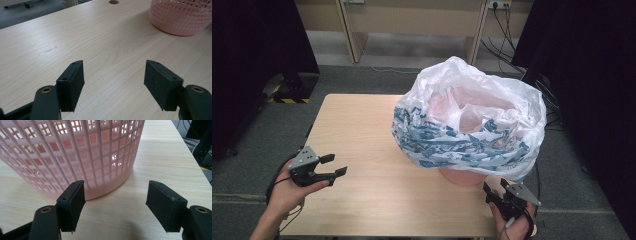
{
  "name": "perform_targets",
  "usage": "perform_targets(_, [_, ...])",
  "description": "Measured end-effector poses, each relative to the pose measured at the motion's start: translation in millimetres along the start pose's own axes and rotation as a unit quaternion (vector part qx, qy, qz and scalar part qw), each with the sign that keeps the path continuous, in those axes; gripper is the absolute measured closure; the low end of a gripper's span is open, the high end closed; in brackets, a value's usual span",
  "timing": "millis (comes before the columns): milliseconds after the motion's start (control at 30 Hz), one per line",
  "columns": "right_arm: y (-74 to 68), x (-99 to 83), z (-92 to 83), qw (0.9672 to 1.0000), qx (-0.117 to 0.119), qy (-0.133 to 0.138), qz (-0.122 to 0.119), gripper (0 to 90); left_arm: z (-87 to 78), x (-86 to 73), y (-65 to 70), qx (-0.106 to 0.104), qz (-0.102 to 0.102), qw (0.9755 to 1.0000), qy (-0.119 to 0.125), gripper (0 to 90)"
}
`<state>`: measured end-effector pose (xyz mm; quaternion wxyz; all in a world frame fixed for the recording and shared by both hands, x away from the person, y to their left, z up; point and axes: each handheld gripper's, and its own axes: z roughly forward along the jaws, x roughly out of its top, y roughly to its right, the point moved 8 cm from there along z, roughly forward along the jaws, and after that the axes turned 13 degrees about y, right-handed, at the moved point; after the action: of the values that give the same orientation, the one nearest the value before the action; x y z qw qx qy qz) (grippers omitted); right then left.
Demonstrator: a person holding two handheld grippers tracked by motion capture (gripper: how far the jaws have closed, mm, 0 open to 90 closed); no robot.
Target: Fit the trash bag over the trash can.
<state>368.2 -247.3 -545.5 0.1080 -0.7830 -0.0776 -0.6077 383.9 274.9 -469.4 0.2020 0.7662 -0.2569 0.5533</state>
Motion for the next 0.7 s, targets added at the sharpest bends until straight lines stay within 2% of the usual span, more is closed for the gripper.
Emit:
perform_targets(133, [-0.3, 0.0, -0.1, 1.0, -0.001, 0.0, 0.0, 31.4, 3.3, -12.2, -6.2, 0.014, 0.0, 0.9999, 0.01, 32.3])
perform_targets(167, [-0.4, 0.0, -0.1, 1.0, -0.001, 0.0, 0.0, 31.4, 6.1, -20.4, -9.0, 0.02, -0.004, 0.9996, 0.018, 32.2])
perform_targets(433, [-0.7, 0.0, -0.1, 1.0, -0.001, 0.001, 0.0, 31.4, 19.9, -56.6, -14.6, 0.035, -0.01, 0.9987, 0.035, 31.8])
perform_targets(633, [-1.1, 0.0, -0.2, 1.0, 0.0, 0.001, 0.0, 31.4, 25.1, -78.0, -15.8, 0.045, -0.012, 0.9975, 0.052, 31.5])
perform_targets(667, [-1.2, 0.1, -0.2, 1.0, 0.0, 0.002, -0.001, 31.3, 24.7, -79.8, -16.2, 0.051, -0.014, 0.9975, 0.047, 31.5])
perform_targets(700, [-1.2, 0.0, -0.3, 1.0, 0.0, 0.002, 0.0, 31.3, 23.8, -78.4, -16.2, 0.05, -0.012, 0.9971, 0.056, 31.3])
